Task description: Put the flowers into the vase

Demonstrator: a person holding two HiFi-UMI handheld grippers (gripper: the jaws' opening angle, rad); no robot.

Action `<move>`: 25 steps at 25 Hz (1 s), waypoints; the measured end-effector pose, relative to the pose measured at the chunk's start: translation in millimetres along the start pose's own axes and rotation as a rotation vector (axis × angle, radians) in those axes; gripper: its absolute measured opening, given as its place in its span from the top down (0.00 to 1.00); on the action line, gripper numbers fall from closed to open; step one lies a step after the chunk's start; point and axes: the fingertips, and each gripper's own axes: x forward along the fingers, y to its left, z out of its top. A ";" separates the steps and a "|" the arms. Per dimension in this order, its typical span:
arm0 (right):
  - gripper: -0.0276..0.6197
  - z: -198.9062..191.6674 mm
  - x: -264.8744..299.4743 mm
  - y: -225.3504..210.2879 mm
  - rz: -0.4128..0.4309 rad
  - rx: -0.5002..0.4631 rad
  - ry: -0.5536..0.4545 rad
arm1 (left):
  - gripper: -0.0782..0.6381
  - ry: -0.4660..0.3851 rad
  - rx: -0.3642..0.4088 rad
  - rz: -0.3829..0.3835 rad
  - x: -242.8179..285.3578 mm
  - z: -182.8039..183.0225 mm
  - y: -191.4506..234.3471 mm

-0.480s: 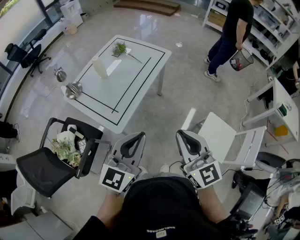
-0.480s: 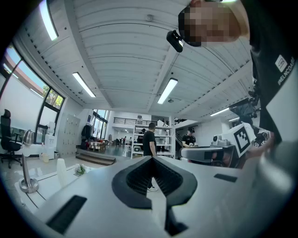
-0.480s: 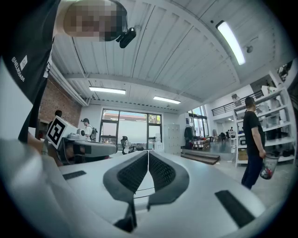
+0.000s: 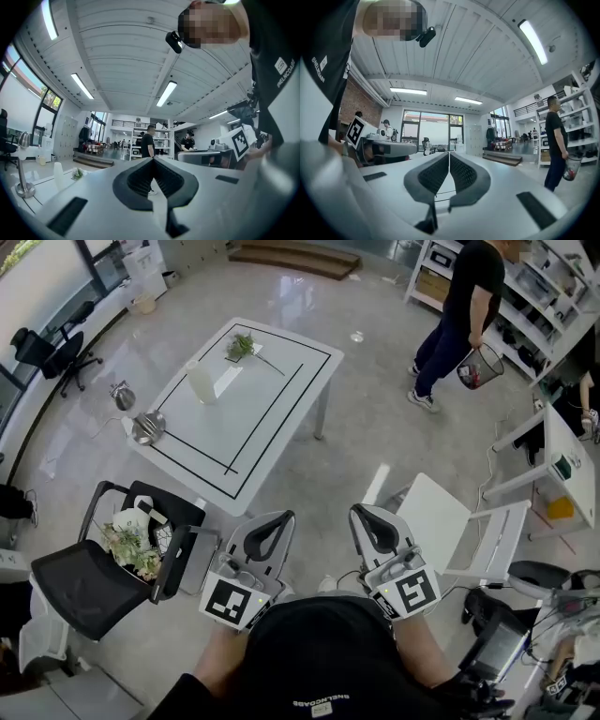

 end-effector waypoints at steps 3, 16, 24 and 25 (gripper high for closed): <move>0.93 -2.1 3.4 2.0 -0.006 0.017 0.005 | 0.88 0.035 0.001 -0.011 -4.2 -6.5 0.0; 0.93 -8.9 34.4 38.9 -0.046 0.035 -0.001 | 0.88 0.036 -0.015 0.019 -54.7 -18.8 46.2; 0.93 -19.9 57.3 38.0 -0.065 0.046 0.014 | 0.88 0.029 -0.017 0.022 -57.4 -23.9 70.5; 0.93 -20.8 61.4 36.3 -0.062 0.047 0.012 | 0.88 0.032 -0.021 0.026 -55.7 -25.1 74.6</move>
